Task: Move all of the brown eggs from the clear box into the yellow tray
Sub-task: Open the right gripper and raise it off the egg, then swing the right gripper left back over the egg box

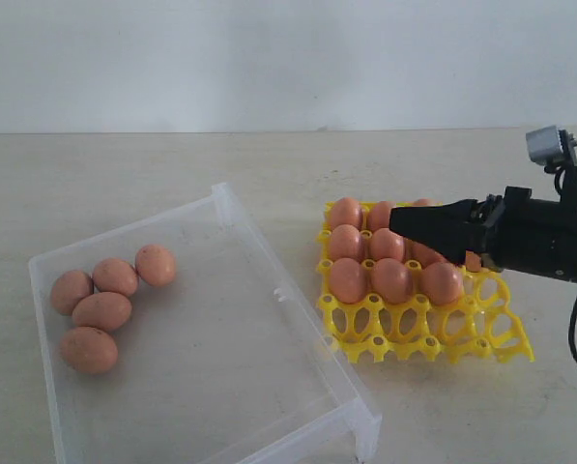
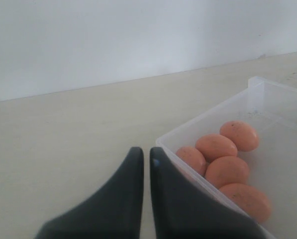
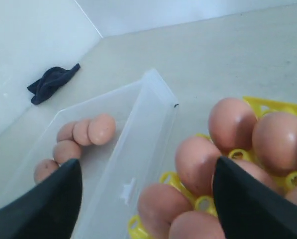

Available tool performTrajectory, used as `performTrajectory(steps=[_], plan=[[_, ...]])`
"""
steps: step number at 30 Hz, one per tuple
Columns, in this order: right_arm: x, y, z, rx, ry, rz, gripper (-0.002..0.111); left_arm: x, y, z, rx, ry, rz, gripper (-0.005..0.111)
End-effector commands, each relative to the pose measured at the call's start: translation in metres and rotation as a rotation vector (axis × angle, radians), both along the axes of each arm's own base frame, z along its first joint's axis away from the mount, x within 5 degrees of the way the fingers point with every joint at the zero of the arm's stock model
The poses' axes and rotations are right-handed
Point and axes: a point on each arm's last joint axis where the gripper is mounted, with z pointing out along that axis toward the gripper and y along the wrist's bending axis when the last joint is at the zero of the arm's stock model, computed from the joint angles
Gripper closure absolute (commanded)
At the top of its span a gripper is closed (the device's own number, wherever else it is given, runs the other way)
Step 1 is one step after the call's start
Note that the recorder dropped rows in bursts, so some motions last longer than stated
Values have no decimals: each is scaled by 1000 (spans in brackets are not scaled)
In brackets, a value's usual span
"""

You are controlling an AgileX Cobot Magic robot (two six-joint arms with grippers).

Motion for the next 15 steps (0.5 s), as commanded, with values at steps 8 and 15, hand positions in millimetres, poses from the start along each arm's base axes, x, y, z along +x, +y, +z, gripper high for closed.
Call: performTrajectory(steps=[8, 15], plan=[[-6, 47, 71, -118, -190, 381, 108, 0, 0, 0, -8, -6, -3, 103], [-3, 157, 90, -706, -380, 465, 108, 0, 0, 0, -8, -6, -3, 103]])
